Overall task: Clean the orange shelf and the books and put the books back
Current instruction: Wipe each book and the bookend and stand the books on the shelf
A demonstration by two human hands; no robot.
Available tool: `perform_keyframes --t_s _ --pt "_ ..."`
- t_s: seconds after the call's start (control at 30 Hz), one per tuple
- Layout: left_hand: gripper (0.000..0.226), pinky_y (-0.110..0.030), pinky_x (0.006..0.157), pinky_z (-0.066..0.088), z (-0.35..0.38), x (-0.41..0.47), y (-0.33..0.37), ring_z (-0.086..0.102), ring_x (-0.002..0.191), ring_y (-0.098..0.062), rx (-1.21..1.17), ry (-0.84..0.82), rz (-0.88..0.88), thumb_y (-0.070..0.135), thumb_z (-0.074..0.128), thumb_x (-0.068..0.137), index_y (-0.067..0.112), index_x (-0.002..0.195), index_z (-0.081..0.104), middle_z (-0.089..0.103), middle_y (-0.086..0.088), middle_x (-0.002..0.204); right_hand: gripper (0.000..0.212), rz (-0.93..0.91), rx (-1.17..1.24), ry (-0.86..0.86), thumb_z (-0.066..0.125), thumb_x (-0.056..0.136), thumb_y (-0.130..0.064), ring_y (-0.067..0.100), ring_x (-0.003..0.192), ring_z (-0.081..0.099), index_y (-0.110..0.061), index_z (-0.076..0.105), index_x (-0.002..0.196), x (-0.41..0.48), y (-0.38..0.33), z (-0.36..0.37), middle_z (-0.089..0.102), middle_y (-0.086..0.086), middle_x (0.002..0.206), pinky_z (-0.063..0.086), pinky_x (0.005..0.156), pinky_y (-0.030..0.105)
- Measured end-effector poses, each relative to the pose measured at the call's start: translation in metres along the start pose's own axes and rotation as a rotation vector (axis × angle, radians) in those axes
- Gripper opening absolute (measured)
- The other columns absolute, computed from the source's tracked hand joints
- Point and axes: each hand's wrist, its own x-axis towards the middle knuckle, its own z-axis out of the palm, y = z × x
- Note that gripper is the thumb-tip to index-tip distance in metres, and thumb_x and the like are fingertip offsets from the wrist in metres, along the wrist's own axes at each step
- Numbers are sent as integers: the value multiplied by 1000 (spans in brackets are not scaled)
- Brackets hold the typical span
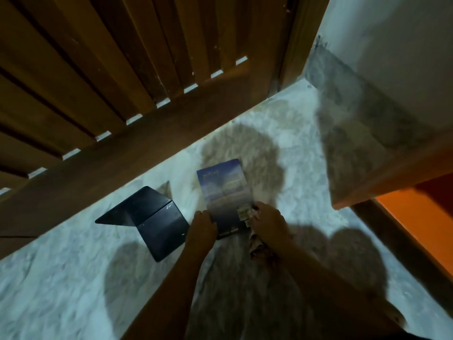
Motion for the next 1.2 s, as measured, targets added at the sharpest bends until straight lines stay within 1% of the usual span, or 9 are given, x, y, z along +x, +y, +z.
perform_keyframes --t_s 0.1,0.3,0.53,0.7,0.8,0.93,1.0,1.1,1.2 --pt "17 -22 76 37 6 5 -6 44 88 -14 -97 41 -6 11 48 95 1 107 54 50 -14 116 31 32 69 72 47 94 -24 26 100 59 -18 55 123 1 -5 12 62 9 116 44 79 30" --pt "23 -24 82 41 14 4 -10 57 103 -22 -287 144 -120 11 59 89 6 111 59 60 -10 113 39 162 297 86 53 93 -27 27 114 53 -15 51 130 3 -5 20 57 9 127 42 96 33" --pt "40 -33 92 49 17 3 -16 58 108 -25 -432 130 -157 7 63 86 6 125 53 57 -14 121 35 217 447 -84 65 85 -30 27 97 60 -11 55 113 4 1 18 63 12 108 50 91 46" --pt "26 -26 79 50 14 -7 -11 59 97 -22 -508 70 -125 15 58 92 5 115 56 61 -11 111 38 141 508 -15 72 78 -27 22 96 62 -15 58 111 -14 -6 5 64 6 106 53 87 42" --pt "31 -35 90 49 1 -23 3 58 106 -26 -646 48 -74 17 52 96 8 125 50 60 -10 114 34 0 515 17 73 78 -24 17 92 64 -19 61 110 -32 -13 -21 66 0 102 54 84 37" --pt "54 -48 93 50 -21 -43 24 59 109 -34 -892 43 -14 36 50 95 25 143 27 58 -14 121 28 -136 582 36 75 77 -10 6 85 63 -21 64 100 -62 -25 -67 66 -10 94 50 72 13" --pt "53 -52 95 48 -33 -53 36 57 115 -31 -1022 103 64 35 49 97 29 145 27 56 -10 129 29 -177 631 49 71 78 -2 11 86 65 -21 64 98 -79 -31 -90 67 -4 94 51 73 15" --pt "46 -44 98 48 -68 -85 64 57 115 -22 -1108 189 200 29 50 97 31 140 34 55 -7 132 29 -213 677 100 68 78 4 4 72 66 -8 64 104 -103 -40 -123 68 4 86 52 64 15" --pt "43 -29 85 53 -102 -116 90 63 103 -20 -1173 241 353 16 47 98 24 139 36 61 -13 123 26 -240 725 161 75 73 -5 6 68 60 -11 62 95 -126 -52 -154 63 0 82 48 60 12"
